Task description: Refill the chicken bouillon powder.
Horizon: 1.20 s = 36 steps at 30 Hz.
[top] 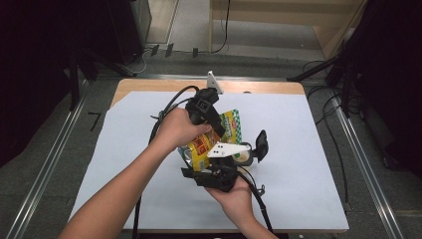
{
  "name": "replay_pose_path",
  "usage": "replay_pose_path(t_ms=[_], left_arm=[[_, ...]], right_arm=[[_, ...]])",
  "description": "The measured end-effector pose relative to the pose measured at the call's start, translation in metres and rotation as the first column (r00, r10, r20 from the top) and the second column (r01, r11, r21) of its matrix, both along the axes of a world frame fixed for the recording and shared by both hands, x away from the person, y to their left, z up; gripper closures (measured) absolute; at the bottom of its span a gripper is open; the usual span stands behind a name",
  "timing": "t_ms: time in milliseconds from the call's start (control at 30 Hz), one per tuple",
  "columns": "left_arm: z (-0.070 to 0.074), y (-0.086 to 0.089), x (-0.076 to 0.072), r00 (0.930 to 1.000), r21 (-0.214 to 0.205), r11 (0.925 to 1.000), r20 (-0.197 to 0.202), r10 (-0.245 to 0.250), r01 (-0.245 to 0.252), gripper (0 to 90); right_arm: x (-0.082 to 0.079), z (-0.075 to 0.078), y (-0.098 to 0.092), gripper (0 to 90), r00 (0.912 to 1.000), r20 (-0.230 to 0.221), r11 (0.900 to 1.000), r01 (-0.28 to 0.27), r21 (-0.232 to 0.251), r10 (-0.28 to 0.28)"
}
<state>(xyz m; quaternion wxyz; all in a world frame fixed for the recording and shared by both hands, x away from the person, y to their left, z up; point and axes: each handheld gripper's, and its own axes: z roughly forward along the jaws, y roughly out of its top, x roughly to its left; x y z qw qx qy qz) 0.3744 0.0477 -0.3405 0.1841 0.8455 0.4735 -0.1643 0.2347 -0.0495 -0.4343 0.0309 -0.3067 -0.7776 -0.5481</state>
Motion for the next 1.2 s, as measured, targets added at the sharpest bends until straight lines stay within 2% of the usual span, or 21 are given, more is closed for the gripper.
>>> replay_pose_path(t_ms=[1200], left_arm=[[0.0039,-0.002,-0.0007,0.9999,-0.002,1.0,0.014,-0.001,0.001,84.3]], right_arm=[[0.0002,0.002,-0.0002,62.6,0.9998,0.022,1.0,0.001,-0.004,-0.001]])
